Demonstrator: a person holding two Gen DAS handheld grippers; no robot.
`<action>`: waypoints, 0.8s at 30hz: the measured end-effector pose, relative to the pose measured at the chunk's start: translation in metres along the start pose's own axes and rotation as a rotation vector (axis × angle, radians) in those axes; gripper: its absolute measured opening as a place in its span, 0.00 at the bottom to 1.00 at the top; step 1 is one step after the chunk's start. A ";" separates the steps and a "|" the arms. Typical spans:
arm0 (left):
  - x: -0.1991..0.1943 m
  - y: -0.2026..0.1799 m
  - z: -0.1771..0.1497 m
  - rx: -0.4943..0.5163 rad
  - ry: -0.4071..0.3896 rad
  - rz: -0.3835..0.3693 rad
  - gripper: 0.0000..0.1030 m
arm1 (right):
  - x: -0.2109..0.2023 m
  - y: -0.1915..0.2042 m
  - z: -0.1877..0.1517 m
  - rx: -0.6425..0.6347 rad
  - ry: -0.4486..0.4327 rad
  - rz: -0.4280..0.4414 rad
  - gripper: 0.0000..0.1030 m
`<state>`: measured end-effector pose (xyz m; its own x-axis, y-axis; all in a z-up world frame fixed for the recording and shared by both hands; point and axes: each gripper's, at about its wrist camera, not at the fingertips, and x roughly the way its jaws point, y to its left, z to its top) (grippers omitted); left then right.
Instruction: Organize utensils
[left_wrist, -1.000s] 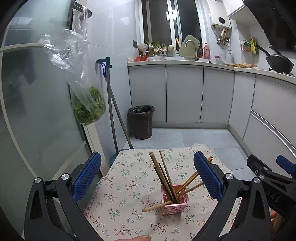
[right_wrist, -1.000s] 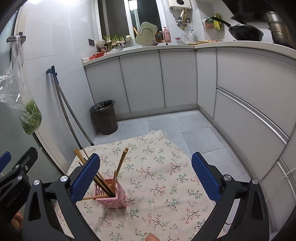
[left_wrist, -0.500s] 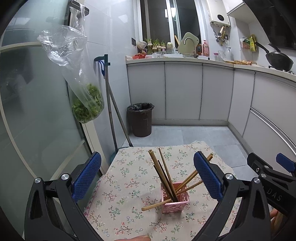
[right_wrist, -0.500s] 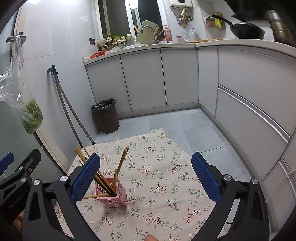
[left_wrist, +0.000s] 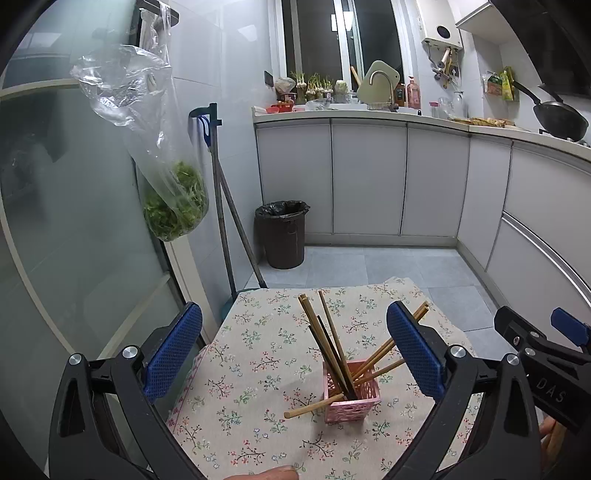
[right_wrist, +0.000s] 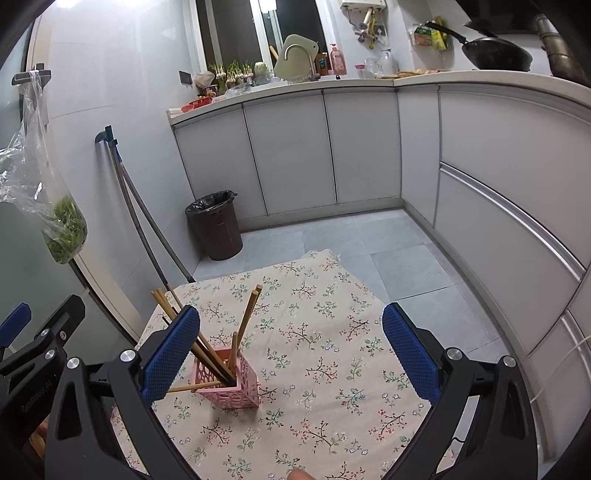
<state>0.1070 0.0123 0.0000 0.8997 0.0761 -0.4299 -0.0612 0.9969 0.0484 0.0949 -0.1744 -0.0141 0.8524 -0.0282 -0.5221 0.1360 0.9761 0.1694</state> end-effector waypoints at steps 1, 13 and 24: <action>0.000 0.000 0.000 0.000 0.000 0.000 0.93 | 0.000 0.000 0.000 0.001 0.000 0.001 0.94; 0.000 0.000 0.000 0.001 0.001 0.000 0.93 | 0.001 0.000 0.000 0.002 0.005 -0.001 0.94; 0.002 0.000 -0.001 0.004 0.008 0.004 0.93 | 0.001 0.002 -0.004 0.001 0.012 0.003 0.94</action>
<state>0.1086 0.0129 -0.0017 0.8961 0.0803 -0.4365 -0.0632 0.9966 0.0535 0.0945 -0.1719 -0.0175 0.8467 -0.0225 -0.5315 0.1339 0.9760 0.1720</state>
